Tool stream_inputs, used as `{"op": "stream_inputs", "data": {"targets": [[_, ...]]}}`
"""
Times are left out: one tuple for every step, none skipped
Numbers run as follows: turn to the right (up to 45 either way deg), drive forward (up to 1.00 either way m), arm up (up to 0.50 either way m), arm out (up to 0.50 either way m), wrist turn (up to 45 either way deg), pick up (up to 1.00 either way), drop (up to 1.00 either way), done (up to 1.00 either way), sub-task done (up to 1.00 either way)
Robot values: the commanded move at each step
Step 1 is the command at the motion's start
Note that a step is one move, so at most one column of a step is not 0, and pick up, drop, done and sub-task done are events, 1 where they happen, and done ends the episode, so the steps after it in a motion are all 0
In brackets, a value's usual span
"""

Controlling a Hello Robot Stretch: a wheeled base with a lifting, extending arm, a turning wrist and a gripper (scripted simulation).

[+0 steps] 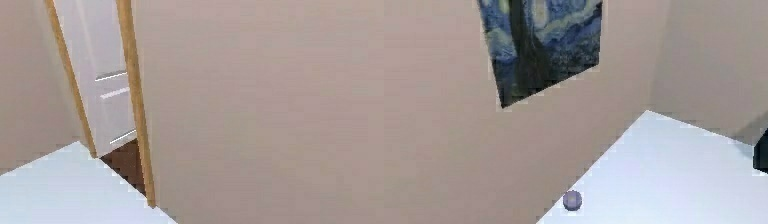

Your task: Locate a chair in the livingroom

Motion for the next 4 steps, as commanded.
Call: {"op": "stream_inputs", "data": {"targets": [[-45.0,0.00,0.00,0.00,0.0,0.00,0.00,0.00,0.00],[-3.0,0.00,0.00,0.00,0.0,0.00,0.00,0.00,0.00],[0.0,1.00,0.00,0.00,0.0,0.00,0.00,0.00,0.00],[-9.0,0.00,0.00,0.00,0.0,0.00,0.00,0.00,0.00]]}}
